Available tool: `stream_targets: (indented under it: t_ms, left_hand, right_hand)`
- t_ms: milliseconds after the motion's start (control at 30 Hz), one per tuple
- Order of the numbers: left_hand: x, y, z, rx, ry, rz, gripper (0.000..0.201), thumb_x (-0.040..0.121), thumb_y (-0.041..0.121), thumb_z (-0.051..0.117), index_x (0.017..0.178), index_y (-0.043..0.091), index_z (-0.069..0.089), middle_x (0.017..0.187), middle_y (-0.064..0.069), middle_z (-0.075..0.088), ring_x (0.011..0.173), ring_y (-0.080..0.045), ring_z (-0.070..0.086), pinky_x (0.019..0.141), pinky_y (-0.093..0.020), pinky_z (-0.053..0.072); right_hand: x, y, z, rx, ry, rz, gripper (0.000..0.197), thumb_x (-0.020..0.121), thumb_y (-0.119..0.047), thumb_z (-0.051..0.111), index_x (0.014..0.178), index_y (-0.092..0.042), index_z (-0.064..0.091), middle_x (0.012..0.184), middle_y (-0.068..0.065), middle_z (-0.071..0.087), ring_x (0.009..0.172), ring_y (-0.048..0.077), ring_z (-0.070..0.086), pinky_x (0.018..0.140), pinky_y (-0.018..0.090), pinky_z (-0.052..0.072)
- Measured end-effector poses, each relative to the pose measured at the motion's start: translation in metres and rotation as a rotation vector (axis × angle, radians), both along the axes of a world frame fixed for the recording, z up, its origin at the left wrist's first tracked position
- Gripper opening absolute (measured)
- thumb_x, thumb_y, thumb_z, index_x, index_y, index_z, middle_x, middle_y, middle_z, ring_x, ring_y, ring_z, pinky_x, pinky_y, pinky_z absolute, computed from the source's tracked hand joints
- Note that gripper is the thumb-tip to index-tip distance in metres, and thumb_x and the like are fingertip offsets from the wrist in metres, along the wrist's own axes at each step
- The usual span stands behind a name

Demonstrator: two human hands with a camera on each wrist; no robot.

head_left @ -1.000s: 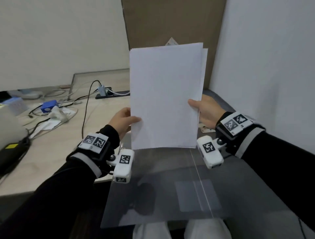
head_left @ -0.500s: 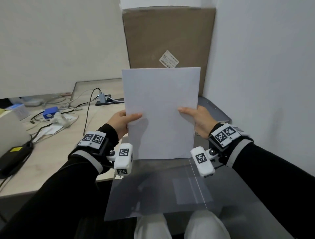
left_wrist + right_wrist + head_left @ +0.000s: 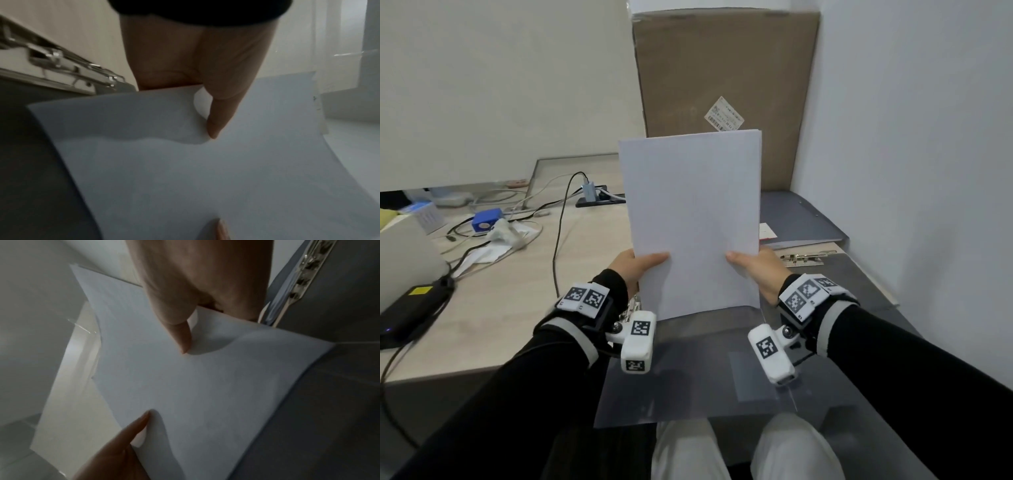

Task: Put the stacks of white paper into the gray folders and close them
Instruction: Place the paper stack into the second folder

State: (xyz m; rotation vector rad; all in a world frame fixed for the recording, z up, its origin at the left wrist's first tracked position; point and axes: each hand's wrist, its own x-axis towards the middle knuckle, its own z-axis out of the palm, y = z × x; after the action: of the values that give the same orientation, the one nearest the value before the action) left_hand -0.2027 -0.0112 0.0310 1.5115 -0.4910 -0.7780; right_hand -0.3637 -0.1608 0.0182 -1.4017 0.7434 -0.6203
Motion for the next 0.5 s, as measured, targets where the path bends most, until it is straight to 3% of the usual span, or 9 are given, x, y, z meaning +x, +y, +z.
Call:
stream_targets:
  t_ms: [67,133,200,333,433,500]
  left_hand:
    - [0.0,0.001,-0.009,0.04,0.0,0.026,0.031,0.087,0.011,0.063,0.116,0.0,0.059,0.101,-0.012,0.065,0.086,-0.027,0.062,0.083,-0.038,0.051]
    - [-0.001,0.001,-0.011,0.038,-0.023,0.036,0.036,0.088,0.012,0.061,0.121,-0.001,0.055,0.102,-0.012,0.064,0.081,-0.023,0.062,0.078,-0.034,0.052]
    - [-0.001,0.002,-0.007,0.05,-0.072,0.026,0.034,0.09,0.014,0.059,0.121,0.0,0.055,0.106,-0.012,0.062,0.081,-0.02,0.061,0.076,-0.03,0.052]
    - [0.011,0.012,-0.004,0.18,-0.235,0.096,0.03,0.092,0.02,0.055,0.117,0.006,0.059,0.098,-0.004,0.061,0.093,-0.019,0.055,0.074,-0.026,0.046]
    - [0.017,0.029,-0.014,0.358,-0.333,0.122,0.033,0.092,0.02,0.053,0.122,0.009,0.06,0.106,-0.004,0.055,0.097,-0.019,0.049,0.063,-0.023,0.041]
    - [0.017,0.04,-0.024,0.455,-0.32,0.102,0.034,0.093,0.022,0.052,0.124,0.011,0.057,0.109,-0.003,0.051,0.099,-0.02,0.046,0.067,-0.025,0.042]
  right_hand:
    - [0.001,0.003,-0.009,-0.046,0.076,0.016,0.04,0.089,-0.011,0.062,0.126,0.0,0.056,0.124,0.013,0.064,0.109,0.028,0.063,0.096,0.038,0.05]
    - [0.001,0.007,-0.008,-0.158,0.124,-0.003,0.036,0.091,-0.013,0.058,0.125,0.0,0.057,0.119,0.005,0.063,0.103,0.021,0.062,0.088,0.029,0.048]
    - [0.0,0.008,-0.001,-0.268,0.172,-0.044,0.033,0.093,-0.015,0.055,0.123,-0.001,0.059,0.115,0.009,0.064,0.101,0.021,0.061,0.085,0.024,0.045]
    - [-0.006,0.005,0.001,-0.305,0.302,-0.118,0.03,0.091,-0.017,0.054,0.114,-0.001,0.064,0.117,0.015,0.067,0.106,0.031,0.064,0.096,0.038,0.05]
    - [-0.016,0.008,-0.013,-0.169,0.369,-0.047,0.016,0.089,-0.006,0.055,0.095,0.004,0.065,0.107,0.018,0.066,0.095,0.025,0.062,0.087,0.033,0.049]
    - [-0.023,0.016,-0.024,-0.174,0.501,0.044,0.008,0.089,-0.009,0.055,0.083,-0.007,0.06,0.107,0.02,0.061,0.094,0.024,0.057,0.087,0.036,0.048]
